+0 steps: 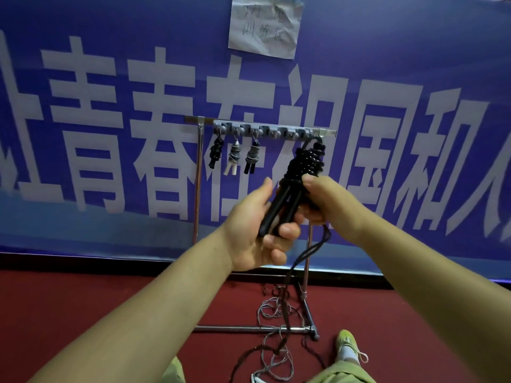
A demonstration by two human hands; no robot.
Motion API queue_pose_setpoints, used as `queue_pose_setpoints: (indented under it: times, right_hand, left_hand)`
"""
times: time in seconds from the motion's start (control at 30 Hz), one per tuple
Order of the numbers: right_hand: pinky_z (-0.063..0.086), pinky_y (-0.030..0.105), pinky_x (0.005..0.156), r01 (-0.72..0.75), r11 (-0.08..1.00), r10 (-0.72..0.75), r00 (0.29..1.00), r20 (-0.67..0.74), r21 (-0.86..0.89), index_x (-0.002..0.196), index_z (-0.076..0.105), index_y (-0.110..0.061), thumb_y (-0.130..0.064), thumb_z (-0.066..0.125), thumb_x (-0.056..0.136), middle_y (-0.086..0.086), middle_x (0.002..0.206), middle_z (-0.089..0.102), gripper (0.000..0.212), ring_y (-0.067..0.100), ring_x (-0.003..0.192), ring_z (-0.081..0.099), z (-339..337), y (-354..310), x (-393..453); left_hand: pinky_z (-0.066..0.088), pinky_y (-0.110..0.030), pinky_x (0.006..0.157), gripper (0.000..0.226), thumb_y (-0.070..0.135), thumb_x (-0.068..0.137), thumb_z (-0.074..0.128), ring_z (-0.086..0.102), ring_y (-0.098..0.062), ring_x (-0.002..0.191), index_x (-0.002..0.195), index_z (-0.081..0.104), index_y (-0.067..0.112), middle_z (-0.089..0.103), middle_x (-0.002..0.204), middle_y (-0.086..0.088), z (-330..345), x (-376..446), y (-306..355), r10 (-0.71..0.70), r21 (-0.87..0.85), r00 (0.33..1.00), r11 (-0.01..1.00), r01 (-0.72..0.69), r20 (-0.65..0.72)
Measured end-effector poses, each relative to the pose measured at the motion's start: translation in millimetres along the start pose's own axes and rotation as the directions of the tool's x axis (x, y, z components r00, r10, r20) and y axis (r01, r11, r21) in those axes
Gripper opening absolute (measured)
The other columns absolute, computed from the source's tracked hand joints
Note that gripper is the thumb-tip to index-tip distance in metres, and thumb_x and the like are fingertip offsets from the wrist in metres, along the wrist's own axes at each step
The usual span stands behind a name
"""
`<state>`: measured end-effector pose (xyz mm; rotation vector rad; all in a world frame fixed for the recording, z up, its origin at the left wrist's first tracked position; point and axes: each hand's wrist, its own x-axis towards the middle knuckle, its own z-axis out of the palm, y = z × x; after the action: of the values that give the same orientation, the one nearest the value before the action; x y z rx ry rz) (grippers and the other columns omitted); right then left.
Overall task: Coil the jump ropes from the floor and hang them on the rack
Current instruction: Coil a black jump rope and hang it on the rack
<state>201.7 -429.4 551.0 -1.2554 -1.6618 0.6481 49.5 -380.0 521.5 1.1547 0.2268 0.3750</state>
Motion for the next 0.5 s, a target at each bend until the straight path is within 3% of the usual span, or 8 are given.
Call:
queue_pose_setpoints:
  times: [0.07,0.13,0.33,0.43,0.5]
  right_hand:
    - [0.026,0.020,0.053,0.005,0.983,-0.008,1.000,-0.014,-0.182,0.074,0.044,-0.014,-0.055,0.038,0.083,-0.014,0.051,0.036,0.043,0.004,0.048,0.028,-1.1,-1.9,-2.1]
    - [0.029,0.022,0.055,-0.015,0.957,0.006,1.000,-0.029,-0.291,0.069,0.043,-0.022,-0.057,0.033,0.093,-0.013,0.056,0.038,0.044,0.004,0.049,0.030,-1.5,-6.1,-1.8]
    - [0.031,0.023,0.057,-0.149,0.915,0.119,0.988,-0.100,-0.376,0.079,0.047,-0.025,-0.049,0.028,0.100,-0.006,0.069,0.045,0.038,0.009,0.054,0.038,6.5,-13.5,3.5]
    - [0.032,0.022,0.054,-0.208,0.878,0.170,0.977,-0.126,-0.430,0.080,0.057,-0.019,-0.054,0.027,0.098,-0.005,0.062,0.045,0.049,0.007,0.049,0.040,8.4,-8.3,2.4]
    - [0.036,0.025,0.054,-0.271,0.845,0.224,0.962,-0.155,-0.461,0.071,0.059,-0.013,-0.065,0.028,0.092,-0.002,0.055,0.045,0.064,0.011,0.046,0.041,6.3,-4.9,1.7]
  left_hand:
    - [0.028,-0.016,0.039,0.071,0.071,0.089,0.017,0.029,-0.005,0.034,0.073,0.053,0.013,0.042,0.050,0.005,-2.7,-1.8,2.5,0.021,0.080,0.996,0.997,-0.015,-0.084]
    - [0.026,-0.018,0.040,0.068,0.070,0.090,0.018,0.027,-0.005,0.035,0.072,0.051,0.014,0.041,0.050,0.005,-3.9,-2.7,3.4,0.057,0.170,0.987,0.985,-0.031,-0.151]
    - [0.024,-0.020,0.042,0.064,0.065,0.094,0.023,0.029,-0.008,0.039,0.074,0.055,0.014,0.048,0.052,0.002,-10.3,1.3,7.4,0.251,0.460,0.914,0.884,-0.082,-0.319]
    - [0.026,-0.020,0.043,0.065,0.063,0.094,0.020,0.032,-0.008,0.039,0.077,0.058,0.013,0.051,0.053,0.001,-17.1,-0.1,11.6,0.248,0.515,0.910,0.856,-0.046,-0.331]
    - [0.028,-0.021,0.046,0.066,0.062,0.094,0.017,0.032,-0.010,0.041,0.079,0.056,0.012,0.052,0.055,0.000,-21.4,-2.2,13.4,0.210,0.514,0.926,0.858,-0.021,-0.313]
